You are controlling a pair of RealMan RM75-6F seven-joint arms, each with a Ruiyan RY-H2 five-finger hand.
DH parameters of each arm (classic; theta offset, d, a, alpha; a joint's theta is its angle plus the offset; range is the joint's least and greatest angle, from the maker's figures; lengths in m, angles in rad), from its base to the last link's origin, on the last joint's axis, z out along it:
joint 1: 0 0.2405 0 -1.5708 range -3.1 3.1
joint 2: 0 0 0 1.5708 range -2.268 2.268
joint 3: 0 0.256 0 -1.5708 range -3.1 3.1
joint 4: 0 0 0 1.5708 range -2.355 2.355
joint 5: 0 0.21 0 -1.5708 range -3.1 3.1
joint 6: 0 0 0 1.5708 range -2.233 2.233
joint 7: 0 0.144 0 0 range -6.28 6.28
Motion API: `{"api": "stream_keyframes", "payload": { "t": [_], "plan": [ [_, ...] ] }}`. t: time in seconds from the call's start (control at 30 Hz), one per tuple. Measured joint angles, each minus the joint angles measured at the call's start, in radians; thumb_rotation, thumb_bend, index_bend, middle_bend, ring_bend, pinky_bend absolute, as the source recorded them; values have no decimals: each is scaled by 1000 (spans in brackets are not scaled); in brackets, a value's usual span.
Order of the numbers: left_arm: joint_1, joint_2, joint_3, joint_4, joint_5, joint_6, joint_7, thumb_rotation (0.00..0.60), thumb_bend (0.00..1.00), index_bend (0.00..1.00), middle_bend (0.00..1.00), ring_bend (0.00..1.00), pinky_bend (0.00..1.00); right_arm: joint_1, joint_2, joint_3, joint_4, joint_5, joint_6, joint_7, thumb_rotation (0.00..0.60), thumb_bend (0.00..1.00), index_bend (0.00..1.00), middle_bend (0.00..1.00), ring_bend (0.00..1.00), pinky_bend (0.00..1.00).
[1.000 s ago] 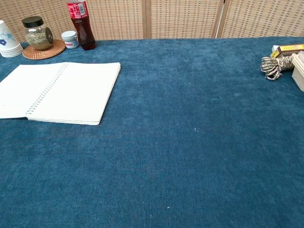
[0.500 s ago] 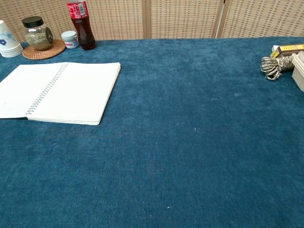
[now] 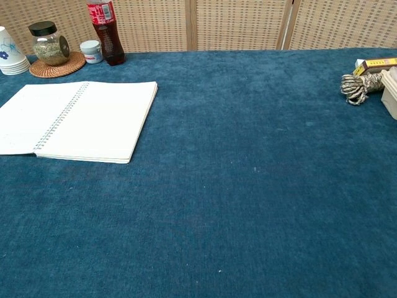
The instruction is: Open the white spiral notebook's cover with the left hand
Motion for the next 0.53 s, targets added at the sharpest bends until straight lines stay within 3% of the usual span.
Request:
{"api": "stream_keyframes", "payload": {
  "t": [0.27,0.53],
  "plan": [
    [47,-21,20,42,5,25,-40,600,375,96,140,29,2,12,-5,-4,-10,-13,-10,-14,600,260,133,178,65,166],
    [55,-35,9,62,22,34,-59,600,375,95,140,28,2,24,-4,-4,-22,-13,-25,-31,600,259,132,179,65,166]
  ]
}}
